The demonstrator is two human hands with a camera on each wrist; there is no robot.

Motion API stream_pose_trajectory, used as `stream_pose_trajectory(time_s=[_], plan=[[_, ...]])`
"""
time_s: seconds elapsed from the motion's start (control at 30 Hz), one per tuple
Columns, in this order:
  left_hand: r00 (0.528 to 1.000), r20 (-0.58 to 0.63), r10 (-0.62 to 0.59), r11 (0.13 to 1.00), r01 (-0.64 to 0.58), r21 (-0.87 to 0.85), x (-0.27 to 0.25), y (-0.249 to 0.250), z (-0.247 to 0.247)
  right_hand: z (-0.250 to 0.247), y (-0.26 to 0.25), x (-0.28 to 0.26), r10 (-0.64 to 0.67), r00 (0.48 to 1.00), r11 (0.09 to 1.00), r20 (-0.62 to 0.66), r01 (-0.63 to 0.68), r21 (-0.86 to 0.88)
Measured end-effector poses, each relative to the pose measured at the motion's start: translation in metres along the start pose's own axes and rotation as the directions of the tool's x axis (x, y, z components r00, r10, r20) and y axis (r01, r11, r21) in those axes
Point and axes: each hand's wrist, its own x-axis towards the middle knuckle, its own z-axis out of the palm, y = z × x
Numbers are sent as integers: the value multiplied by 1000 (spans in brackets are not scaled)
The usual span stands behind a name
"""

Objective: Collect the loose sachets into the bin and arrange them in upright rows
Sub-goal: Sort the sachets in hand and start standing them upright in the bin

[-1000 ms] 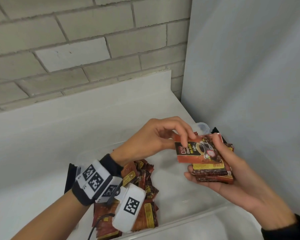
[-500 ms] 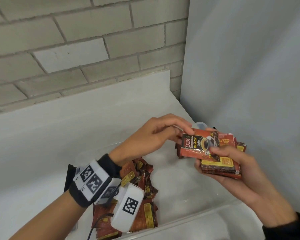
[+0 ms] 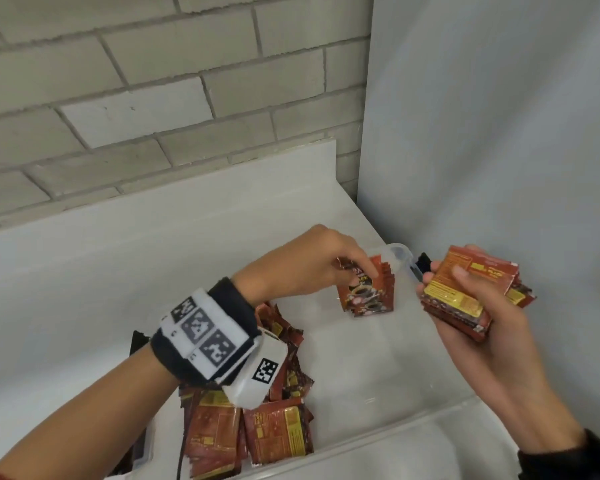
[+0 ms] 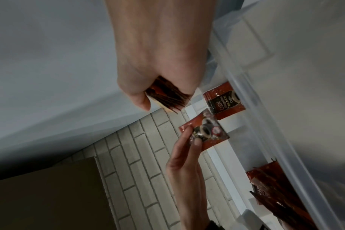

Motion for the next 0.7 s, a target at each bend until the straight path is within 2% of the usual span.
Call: stream_pose_trajectory(time_s=[0.07,0.17,0.27,0.43,0.7], plan=[[996,90,27,995,-35,89,9,-2,11,1,1,-1,-1,1000,1000,11,1,11],[988,143,60,979,-86,184,20,-3,25,1,1,-1,-3,1000,1000,22,3,13],[983,163,85,953,-128,275,27,-3,33,2,1,-1,-6,1000,1000,17,5,17],[979,192,64,927,-129,351,29,-4,41,3,0,-2,1,1000,1000,29,-1,7],[983,161,94,920,-147,363,29,-5,46,4,1,-3,18,999,1000,44,-18,5]])
